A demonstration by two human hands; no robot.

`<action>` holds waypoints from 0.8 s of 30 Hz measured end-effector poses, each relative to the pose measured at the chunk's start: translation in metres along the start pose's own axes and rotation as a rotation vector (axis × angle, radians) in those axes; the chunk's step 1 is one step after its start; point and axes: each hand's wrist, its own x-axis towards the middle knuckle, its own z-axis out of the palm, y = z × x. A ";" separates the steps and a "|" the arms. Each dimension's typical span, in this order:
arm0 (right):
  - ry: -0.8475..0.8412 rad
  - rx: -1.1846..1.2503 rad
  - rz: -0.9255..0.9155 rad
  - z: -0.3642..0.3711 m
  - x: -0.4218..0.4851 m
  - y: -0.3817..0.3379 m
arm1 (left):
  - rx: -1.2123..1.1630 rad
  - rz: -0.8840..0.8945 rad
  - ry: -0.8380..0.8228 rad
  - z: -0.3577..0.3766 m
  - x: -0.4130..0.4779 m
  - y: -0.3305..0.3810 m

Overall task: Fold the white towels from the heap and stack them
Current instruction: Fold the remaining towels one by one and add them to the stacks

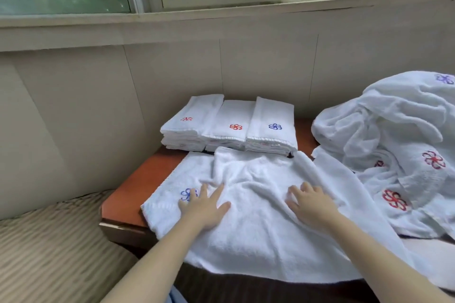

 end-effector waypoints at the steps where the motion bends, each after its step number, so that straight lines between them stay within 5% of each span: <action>1: 0.003 -0.010 0.022 -0.001 0.004 0.000 | 0.013 -0.013 -0.008 0.000 -0.001 0.001; 11: 0.091 -0.084 0.161 0.002 0.024 -0.011 | 0.083 -0.087 0.056 0.003 -0.008 0.025; 17: 0.174 -0.111 0.105 0.000 0.025 -0.004 | -0.128 -0.054 0.081 -0.003 0.012 -0.010; 24: -0.093 -0.214 0.281 -0.018 0.015 0.018 | -0.217 -0.368 0.010 -0.034 0.022 -0.037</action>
